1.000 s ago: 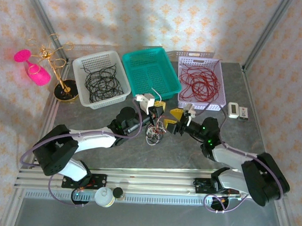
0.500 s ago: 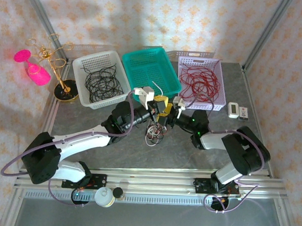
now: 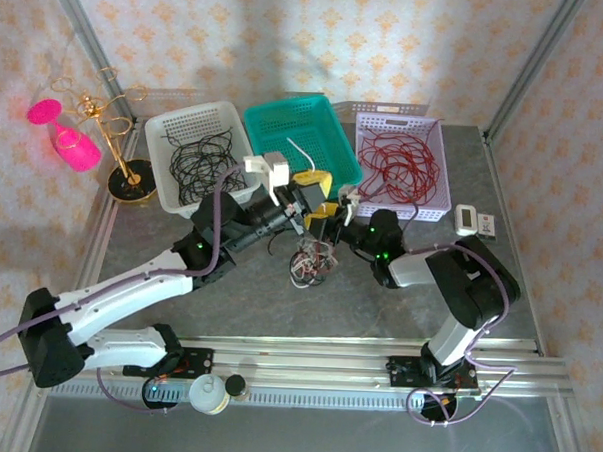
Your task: Untangle the cables
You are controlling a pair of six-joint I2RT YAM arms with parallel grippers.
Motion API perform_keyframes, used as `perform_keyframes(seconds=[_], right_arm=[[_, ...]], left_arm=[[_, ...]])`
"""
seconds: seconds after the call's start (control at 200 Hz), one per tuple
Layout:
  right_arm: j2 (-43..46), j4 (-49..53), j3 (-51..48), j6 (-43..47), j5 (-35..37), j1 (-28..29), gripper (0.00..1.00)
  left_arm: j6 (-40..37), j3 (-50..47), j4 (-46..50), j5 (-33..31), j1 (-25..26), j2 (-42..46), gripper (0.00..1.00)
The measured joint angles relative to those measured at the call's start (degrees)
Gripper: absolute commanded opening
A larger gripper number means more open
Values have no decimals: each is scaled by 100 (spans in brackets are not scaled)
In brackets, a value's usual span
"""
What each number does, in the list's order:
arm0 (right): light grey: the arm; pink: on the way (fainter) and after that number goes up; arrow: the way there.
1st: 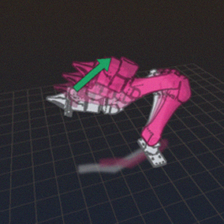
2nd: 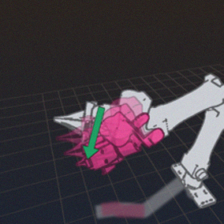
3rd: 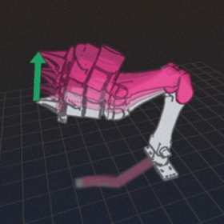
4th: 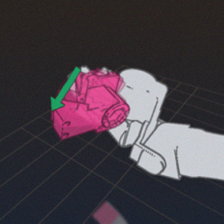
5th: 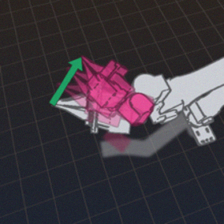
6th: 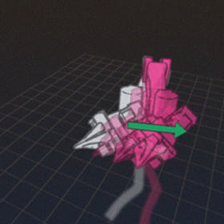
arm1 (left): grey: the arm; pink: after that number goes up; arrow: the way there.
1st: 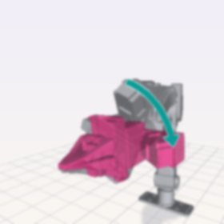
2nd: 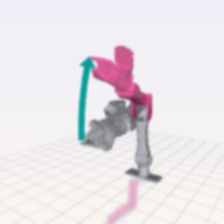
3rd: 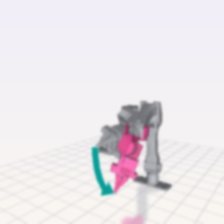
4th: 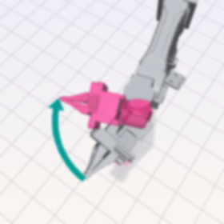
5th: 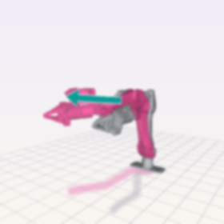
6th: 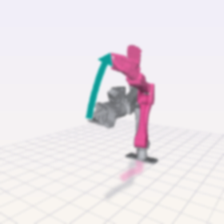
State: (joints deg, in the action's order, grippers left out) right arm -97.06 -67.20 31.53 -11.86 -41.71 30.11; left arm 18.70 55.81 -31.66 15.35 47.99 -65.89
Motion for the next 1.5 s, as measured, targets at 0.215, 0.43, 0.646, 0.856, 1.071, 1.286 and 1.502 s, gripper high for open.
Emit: perform_keyframes(seconds=[0.215,0.43,0.646,0.856,1.071,1.286,1.502], right_arm=[[-487,704,286,-334,203,0,40],[-555,852,297,-511,361,2,42],[-588,938,295,-636,511,2,45],[-605,997,293,-660,632,2,50],[-673,1051,293,-682,728,2,50],[-673,1331,321,-612,850,31,51],[-671,2476,610,-249,1399,111,54]], left_arm=[[79,1202,949,-269,-2,68,0],[-118,2396,1947,-577,-2,-26,0],[-678,3654,2726,-994,-2,-431,0],[-1307,4671,3276,-1346,-85,-807,0],[-2072,5587,3467,-1812,-92,-1189,0],[-2793,6824,3571,-1954,-127,-1851,0],[-3324,7877,3565,-2041,-127,-2302,0]])
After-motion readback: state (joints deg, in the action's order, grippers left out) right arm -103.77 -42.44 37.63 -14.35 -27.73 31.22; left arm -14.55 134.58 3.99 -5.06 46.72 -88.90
